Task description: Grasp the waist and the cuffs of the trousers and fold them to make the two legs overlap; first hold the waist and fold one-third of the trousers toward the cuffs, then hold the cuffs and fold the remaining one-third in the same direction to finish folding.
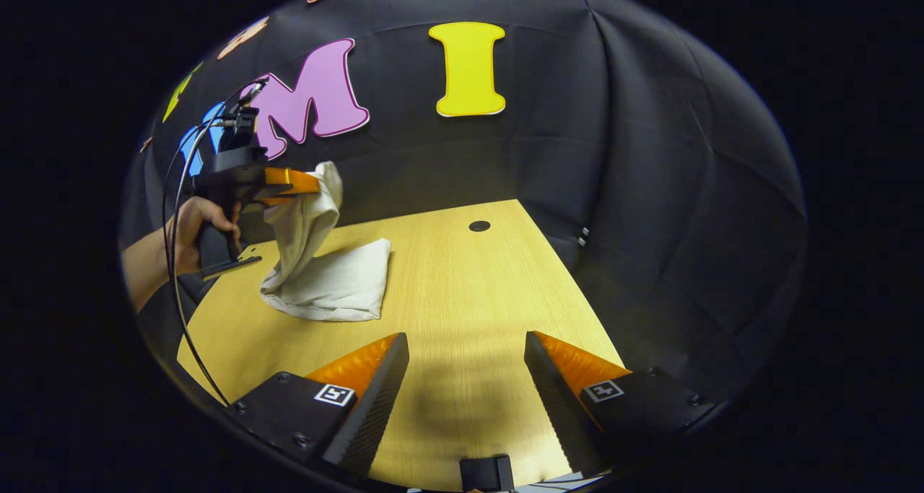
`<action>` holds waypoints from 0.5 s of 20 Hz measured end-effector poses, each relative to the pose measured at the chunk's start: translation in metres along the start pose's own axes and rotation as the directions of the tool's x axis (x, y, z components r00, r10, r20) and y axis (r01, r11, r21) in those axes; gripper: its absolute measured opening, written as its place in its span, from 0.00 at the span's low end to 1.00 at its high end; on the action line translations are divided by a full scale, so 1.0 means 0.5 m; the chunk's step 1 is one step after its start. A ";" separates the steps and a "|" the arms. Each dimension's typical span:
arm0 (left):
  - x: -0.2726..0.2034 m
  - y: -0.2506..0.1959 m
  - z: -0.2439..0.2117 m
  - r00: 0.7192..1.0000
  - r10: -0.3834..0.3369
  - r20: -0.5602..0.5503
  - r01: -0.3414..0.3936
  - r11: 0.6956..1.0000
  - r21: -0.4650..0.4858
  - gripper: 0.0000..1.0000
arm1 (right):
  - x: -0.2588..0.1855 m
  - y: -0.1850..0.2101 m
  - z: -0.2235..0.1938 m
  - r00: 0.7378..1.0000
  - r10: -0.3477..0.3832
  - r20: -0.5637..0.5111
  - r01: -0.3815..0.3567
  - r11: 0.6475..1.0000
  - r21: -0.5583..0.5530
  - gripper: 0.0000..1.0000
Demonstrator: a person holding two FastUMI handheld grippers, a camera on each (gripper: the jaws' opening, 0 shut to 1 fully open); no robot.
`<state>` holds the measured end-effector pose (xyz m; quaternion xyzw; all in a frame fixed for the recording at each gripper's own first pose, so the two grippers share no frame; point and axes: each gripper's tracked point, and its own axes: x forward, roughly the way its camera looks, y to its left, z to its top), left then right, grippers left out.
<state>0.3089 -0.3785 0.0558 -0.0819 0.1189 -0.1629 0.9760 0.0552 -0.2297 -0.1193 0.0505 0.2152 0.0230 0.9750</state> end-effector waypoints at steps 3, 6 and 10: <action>-0.007 -0.021 -0.030 0.999 -0.024 -0.028 0.024 1.000 -0.002 0.24 | -0.006 0.011 -0.004 1.000 0.010 0.003 -0.010 1.000 -0.010 0.99; -0.031 -0.024 -0.029 0.999 -0.049 -0.021 0.049 0.999 0.003 0.46 | -0.011 0.025 -0.006 1.000 0.018 0.009 -0.018 1.000 -0.008 0.99; -0.105 -0.003 -0.009 0.998 -0.068 0.011 0.068 0.998 0.004 0.78 | -0.030 0.060 0.003 0.999 0.028 0.030 -0.027 1.000 -0.010 0.98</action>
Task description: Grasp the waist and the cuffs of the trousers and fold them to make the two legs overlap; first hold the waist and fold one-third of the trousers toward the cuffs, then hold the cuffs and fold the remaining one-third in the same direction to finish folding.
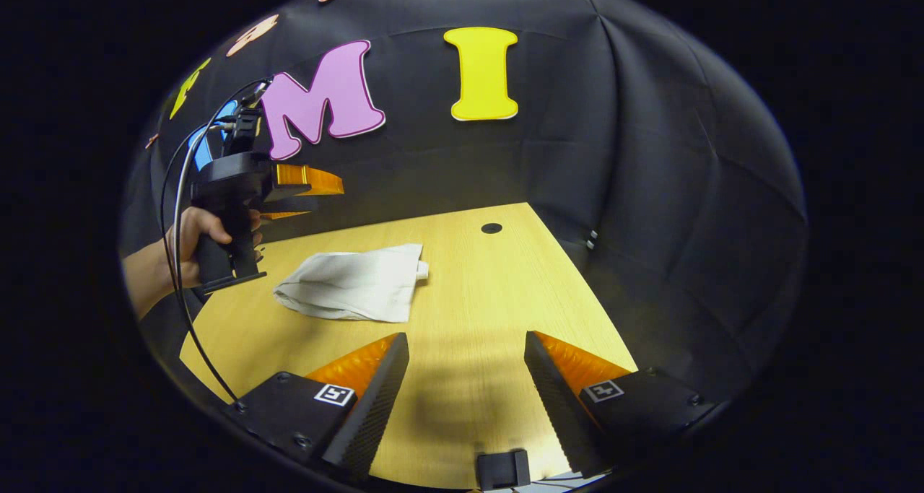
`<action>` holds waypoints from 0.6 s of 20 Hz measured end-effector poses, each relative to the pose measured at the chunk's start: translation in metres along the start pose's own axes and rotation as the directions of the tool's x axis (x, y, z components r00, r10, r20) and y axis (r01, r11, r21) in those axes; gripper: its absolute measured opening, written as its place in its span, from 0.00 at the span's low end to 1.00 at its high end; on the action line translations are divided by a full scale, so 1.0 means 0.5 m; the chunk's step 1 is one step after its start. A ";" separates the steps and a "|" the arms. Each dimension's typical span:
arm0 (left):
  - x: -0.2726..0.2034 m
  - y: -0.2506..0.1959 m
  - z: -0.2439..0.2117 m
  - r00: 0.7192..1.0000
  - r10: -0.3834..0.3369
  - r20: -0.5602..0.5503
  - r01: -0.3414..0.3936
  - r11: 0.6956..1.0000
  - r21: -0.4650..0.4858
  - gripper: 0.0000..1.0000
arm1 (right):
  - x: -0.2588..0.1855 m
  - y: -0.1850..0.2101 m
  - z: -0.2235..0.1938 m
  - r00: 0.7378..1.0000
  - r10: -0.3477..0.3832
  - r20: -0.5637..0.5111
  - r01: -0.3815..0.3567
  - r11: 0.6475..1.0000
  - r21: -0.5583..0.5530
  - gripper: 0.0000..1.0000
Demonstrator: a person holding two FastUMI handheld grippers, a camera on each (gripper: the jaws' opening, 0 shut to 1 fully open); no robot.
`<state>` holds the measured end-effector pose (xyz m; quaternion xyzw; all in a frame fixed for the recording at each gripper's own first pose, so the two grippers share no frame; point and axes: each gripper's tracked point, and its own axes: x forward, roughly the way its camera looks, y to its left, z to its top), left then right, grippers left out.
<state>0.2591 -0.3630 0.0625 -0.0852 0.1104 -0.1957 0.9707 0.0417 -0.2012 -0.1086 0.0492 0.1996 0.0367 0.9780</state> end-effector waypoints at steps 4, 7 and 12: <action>-0.141 0.064 0.051 0.993 0.064 0.103 -0.071 0.995 0.070 0.95 | -0.025 0.049 0.033 0.999 0.006 0.047 -0.005 1.000 -0.023 0.98; -0.280 0.131 0.077 0.972 0.137 0.190 -0.162 0.979 0.124 0.95 | -0.054 0.096 0.065 0.997 0.009 0.083 -0.004 0.999 -0.055 0.98; -0.465 0.214 0.071 0.940 0.202 0.274 -0.249 0.957 0.147 0.95 | -0.115 0.206 0.143 0.983 0.048 0.180 -0.030 0.995 -0.099 0.99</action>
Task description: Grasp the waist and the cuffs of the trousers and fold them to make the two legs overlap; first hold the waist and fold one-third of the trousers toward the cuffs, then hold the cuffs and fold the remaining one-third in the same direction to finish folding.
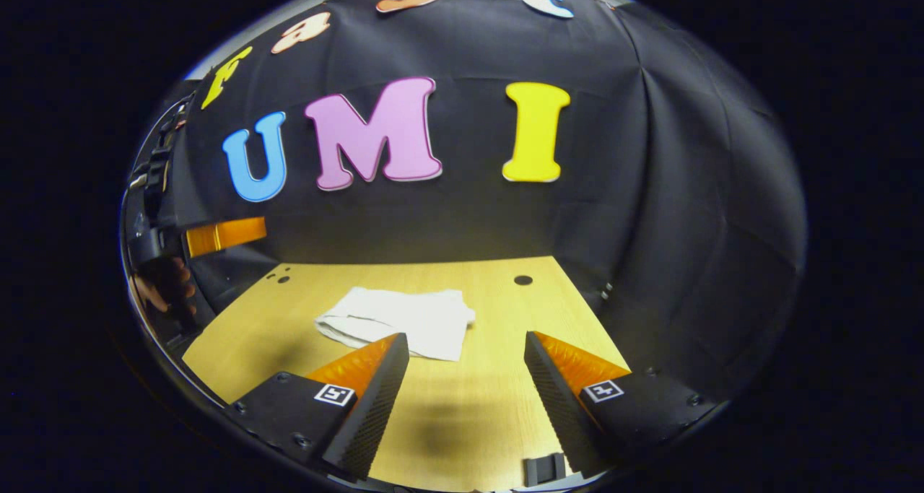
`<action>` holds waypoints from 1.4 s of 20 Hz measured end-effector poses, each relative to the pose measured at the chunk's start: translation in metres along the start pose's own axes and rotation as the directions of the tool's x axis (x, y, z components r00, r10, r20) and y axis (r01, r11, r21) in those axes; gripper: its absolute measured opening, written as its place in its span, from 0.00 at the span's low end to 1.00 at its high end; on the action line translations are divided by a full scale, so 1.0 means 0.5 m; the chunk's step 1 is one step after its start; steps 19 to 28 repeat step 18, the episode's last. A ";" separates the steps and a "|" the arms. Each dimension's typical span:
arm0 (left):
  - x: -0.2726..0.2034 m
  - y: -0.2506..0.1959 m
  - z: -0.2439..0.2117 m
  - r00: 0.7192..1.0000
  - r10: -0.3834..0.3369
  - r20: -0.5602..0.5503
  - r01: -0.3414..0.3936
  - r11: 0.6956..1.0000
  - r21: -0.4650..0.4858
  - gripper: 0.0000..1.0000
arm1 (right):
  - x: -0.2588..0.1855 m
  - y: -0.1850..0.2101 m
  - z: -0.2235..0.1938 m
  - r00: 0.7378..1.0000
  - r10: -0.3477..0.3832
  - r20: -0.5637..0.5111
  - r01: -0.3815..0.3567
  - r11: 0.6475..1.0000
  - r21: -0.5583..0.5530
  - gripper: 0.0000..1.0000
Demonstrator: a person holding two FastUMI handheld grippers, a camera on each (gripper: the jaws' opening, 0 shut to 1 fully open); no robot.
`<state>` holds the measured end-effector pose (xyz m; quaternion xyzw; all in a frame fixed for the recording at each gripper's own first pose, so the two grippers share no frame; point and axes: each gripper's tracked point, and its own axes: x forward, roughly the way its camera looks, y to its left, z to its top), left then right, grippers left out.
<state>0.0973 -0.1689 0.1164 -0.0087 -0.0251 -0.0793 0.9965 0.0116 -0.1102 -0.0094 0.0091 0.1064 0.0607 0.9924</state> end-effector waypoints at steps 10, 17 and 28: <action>-0.231 0.142 -0.084 0.975 0.216 0.043 -0.214 0.976 -0.049 0.95 | -0.122 0.146 0.018 0.992 0.022 0.124 -0.024 1.000 0.013 0.98; -0.305 0.193 -0.179 0.964 0.267 -0.012 -0.267 0.962 -0.054 0.95 | -0.194 0.154 0.003 0.979 -0.063 0.192 0.057 0.998 0.039 0.99; -0.306 0.200 -0.188 0.963 0.267 -0.023 -0.268 0.962 -0.052 0.95 | -0.196 0.161 -0.003 0.979 -0.063 0.196 0.057 0.998 0.034 0.98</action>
